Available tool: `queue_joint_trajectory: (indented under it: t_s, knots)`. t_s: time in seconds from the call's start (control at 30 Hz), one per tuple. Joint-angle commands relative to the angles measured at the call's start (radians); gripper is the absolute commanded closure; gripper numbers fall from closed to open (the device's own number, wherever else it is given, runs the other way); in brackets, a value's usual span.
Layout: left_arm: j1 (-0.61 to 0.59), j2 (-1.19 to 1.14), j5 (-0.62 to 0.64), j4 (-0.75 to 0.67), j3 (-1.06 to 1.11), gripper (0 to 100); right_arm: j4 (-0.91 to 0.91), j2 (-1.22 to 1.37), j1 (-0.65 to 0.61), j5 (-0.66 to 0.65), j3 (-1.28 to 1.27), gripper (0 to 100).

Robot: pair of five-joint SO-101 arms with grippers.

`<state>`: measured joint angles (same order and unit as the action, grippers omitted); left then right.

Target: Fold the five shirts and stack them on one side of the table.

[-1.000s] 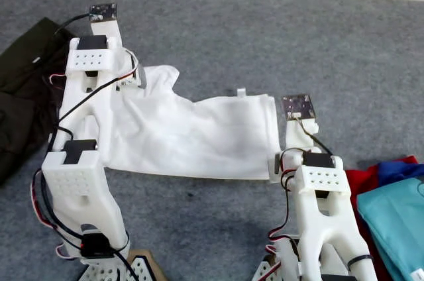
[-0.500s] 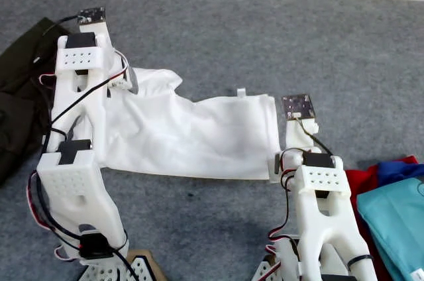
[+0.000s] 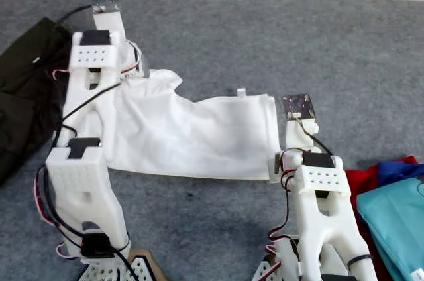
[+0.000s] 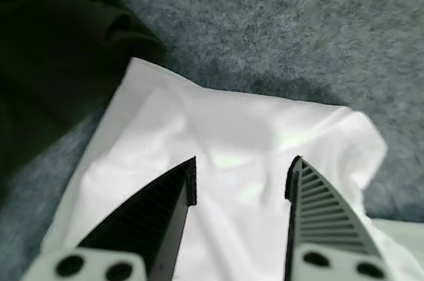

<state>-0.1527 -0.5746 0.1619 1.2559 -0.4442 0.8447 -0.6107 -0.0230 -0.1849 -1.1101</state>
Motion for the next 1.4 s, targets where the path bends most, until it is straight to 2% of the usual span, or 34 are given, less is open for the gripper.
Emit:
queue_joint_trajectory:
  t_s: [0.0, 0.43, 0.63, 0.73, 0.9, 1.23, 1.3, 1.37]
  knots:
    - [0.025, -0.050, 0.008, -0.051, -0.061, 77, 0.001, -0.007, 0.004, 0.002, 0.041, 97.9]
    - [0.024, -0.166, 0.008, -0.058, -0.160, 77, 0.001, -0.007, 0.004, 0.000, 0.041, 97.9]
    - [0.027, -0.234, 0.005, -0.051, -0.225, 90, 0.001, -0.005, 0.004, 0.000, 0.041, 97.9]
    - [0.022, -0.245, 0.005, -0.035, -0.259, 92, 0.001, -0.005, 0.005, 0.000, 0.041, 97.9]
    - [0.027, -0.243, 0.008, 0.081, -0.341, 92, 0.001, -0.005, 0.005, 0.000, 0.041, 97.9]
    - [0.028, -0.245, 0.008, 0.493, -0.573, 92, 0.001, -0.005, 0.005, 0.000, 0.041, 97.9]
    - [0.024, -0.243, 0.006, 0.514, -0.553, 93, 0.001, -0.005, 0.005, 0.000, 0.041, 97.9]
    - [0.018, -0.243, 0.003, 0.514, -0.513, 98, 0.001, -0.005, 0.005, 0.000, 0.041, 97.9]
